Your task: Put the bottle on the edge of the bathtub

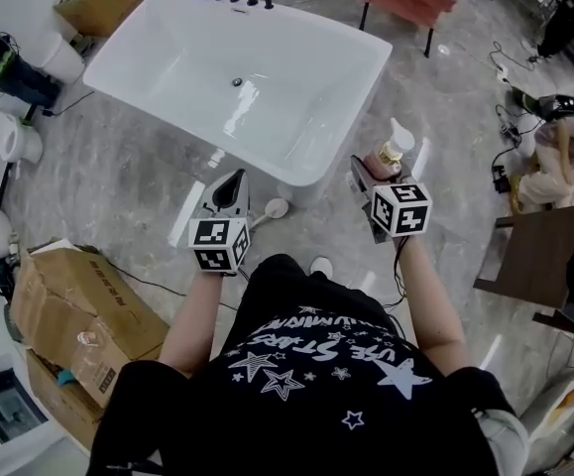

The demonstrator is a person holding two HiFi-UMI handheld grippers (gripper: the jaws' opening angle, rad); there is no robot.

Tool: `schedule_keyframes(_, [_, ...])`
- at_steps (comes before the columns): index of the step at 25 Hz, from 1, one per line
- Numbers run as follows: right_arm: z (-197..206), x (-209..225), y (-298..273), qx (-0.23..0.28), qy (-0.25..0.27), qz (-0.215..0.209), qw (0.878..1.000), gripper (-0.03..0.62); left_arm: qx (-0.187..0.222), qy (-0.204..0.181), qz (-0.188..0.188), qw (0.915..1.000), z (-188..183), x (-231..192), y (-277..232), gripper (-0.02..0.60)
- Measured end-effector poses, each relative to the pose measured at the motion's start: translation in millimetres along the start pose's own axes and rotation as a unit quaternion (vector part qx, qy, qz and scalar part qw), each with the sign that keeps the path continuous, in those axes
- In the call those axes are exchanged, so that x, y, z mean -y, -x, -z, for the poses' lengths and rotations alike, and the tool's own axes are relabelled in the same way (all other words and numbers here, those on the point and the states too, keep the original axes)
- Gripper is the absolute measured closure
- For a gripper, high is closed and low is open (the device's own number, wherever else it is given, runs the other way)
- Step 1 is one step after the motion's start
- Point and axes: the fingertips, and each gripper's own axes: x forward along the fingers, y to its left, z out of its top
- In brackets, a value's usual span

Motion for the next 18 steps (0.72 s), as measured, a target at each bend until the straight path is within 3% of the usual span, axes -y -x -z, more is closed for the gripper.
schedule_keyframes(7, [-26.8,31.8,-44.4,-0.004,-0.014,0.023,1.000,0.373,-0.010,0.007,0.007,0.9999,-10.6,-22.8,-49.0,0.566])
schedule_keyframes(18, [-73.1,68.7,-167.1,-0.013,-0.029,0.079,0.996,0.373,-0.023,0.010,0.044,0.9987,-25.8,-102.4,-167.2,0.566])
